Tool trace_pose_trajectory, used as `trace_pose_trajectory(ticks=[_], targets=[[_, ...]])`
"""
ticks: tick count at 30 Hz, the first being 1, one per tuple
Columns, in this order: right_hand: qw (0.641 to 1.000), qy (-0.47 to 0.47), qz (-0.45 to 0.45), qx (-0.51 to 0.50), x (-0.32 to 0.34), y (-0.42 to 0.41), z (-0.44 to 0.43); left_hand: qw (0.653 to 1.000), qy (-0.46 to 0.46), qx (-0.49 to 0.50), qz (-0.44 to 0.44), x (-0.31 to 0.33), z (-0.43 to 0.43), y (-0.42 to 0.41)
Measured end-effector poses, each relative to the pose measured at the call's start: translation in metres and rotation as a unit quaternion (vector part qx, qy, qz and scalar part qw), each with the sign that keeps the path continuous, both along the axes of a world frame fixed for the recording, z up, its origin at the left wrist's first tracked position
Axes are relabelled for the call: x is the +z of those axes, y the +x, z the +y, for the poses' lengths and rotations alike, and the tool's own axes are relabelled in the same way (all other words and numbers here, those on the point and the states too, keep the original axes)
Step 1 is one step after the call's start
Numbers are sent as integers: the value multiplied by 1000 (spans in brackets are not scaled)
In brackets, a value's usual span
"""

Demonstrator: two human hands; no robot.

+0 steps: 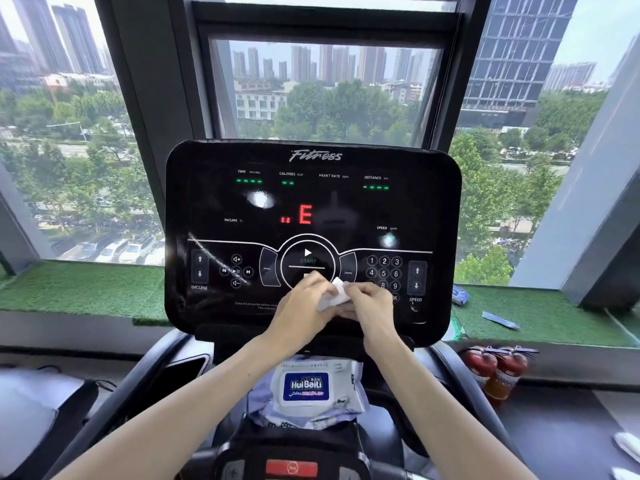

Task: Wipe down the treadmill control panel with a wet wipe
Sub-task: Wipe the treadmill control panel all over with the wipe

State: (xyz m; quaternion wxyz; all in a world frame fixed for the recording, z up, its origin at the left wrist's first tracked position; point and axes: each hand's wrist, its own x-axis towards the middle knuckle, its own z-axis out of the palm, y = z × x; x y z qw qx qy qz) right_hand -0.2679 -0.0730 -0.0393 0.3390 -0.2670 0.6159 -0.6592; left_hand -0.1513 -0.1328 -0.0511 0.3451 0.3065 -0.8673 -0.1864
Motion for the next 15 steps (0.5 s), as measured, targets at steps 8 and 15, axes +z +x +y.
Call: trace_pose_trajectory(ticks=[8, 15], targets=[[919, 11, 391, -43, -36, -13, 22, 978, -131, 132, 96, 45, -52, -5], [727, 44, 685, 3, -78, -21, 38, 917, -365, -62, -150, -2, -38, -20]])
